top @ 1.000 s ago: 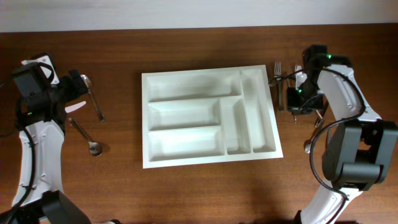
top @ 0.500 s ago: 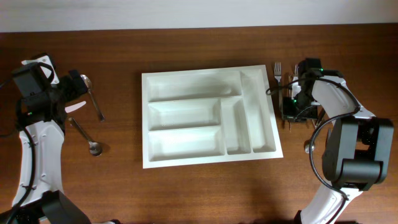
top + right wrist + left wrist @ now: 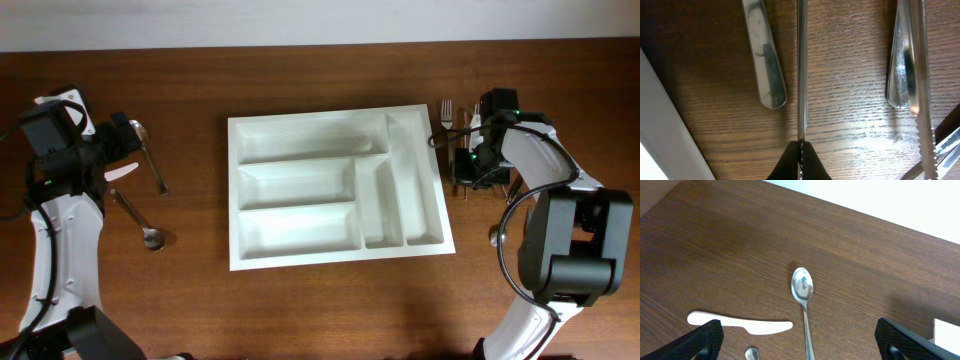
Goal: Pack container
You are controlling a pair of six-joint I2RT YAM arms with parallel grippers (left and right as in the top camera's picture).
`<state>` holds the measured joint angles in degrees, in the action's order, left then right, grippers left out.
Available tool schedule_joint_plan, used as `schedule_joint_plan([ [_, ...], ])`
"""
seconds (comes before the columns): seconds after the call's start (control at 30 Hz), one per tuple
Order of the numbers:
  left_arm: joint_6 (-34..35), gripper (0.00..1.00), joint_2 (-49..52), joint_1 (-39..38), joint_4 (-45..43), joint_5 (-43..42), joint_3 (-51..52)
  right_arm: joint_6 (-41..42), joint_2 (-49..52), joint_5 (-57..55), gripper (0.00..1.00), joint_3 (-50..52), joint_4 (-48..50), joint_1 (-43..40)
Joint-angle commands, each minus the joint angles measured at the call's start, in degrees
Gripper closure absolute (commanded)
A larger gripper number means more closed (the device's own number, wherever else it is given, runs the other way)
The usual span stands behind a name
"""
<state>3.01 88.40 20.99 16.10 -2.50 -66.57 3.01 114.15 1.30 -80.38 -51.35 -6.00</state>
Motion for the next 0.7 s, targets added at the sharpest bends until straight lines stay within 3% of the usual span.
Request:
schedule_joint_plan([
  [0.0, -0.04, 0.01, 0.31, 0.33, -0.13, 0.61, -1.09, 0.48, 0.02, -0.72, 0.96, 0.46, -0.17, -0.07],
  [0.67, -0.04, 0.01, 0.31, 0.33, -0.13, 0.61, -1.09, 0.48, 0.79, -2.01, 0.96, 1.09, 1.66, -0.66],
])
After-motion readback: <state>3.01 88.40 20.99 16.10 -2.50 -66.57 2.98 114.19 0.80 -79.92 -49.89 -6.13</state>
